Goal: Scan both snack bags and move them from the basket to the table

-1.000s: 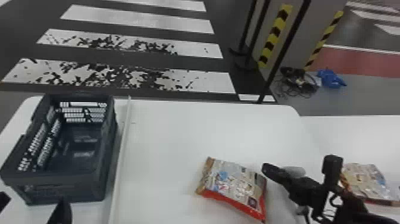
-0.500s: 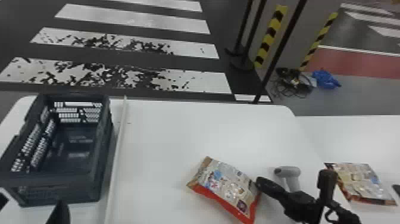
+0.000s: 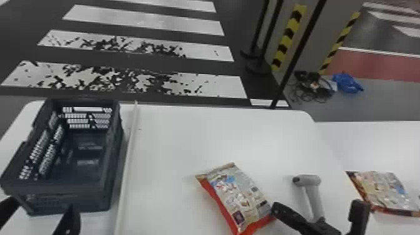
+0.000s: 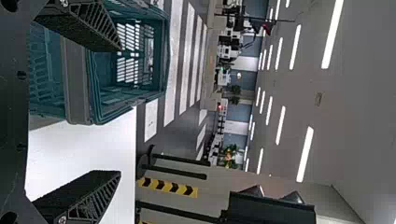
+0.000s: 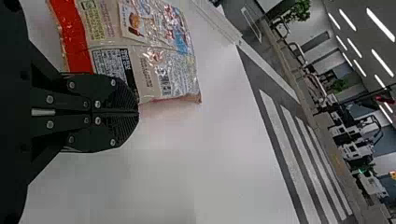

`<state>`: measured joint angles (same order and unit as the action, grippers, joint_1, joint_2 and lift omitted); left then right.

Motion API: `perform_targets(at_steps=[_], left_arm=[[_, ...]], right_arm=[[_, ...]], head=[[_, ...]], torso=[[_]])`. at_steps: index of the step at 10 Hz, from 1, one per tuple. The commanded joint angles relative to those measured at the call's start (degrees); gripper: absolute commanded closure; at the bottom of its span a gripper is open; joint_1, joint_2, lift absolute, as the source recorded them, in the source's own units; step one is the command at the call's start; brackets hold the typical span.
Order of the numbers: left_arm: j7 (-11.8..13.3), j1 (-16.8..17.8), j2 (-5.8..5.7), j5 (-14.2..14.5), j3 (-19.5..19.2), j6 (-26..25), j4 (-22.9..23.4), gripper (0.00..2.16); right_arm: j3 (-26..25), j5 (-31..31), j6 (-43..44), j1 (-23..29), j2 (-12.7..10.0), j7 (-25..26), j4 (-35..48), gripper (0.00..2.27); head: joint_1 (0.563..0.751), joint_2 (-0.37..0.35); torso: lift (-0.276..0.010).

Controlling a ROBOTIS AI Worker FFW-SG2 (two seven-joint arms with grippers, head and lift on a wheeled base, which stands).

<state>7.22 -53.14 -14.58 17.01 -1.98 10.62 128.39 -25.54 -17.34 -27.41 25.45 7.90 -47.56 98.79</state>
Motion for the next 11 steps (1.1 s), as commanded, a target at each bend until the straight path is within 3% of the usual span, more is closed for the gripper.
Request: perform_targets(at_steps=[1,3,6,8,11], left_arm=[[0.2,1.0,-0.18,1.0,0.0,0.0,-1.0,0.05],[0.6,1.9,-0.27,1.9,-0.3,0.1,-2.2,0.05],[0.8,3.6,-0.53,2.9,-0.7,0.1,-3.8,0.05],[0.8,4.4,-0.53,3.0,-0.4,-0.2,-4.6,0.05],[0.8,4.8,-0.45,3.2,-0.4,-0.2,-5.3,0.05]], right_arm=[[-0.2,-1.6,-2.1,3.1,-1.8,0.0,4.3,2.25],[0.1,-3.1,-3.7,4.4,-4.1,0.0,6.1,2.25],[-0.1,-6.3,-11.2,8.0,-7.3,0.3,17.0,2.25],[2.3,-6.4,-14.4,9.2,-8.0,1.4,22.1,2.25],[8.8,-1.9,-14.7,5.9,-8.0,5.5,22.2,2.25]], head=[[0.695,-0.189],[0.695,-0.149],[0.695,-0.089],[0.695,-0.032],[0.695,0.033]], torso=[[-0.098],[-0.098],[-0.098],[-0.098],[-0.098]])
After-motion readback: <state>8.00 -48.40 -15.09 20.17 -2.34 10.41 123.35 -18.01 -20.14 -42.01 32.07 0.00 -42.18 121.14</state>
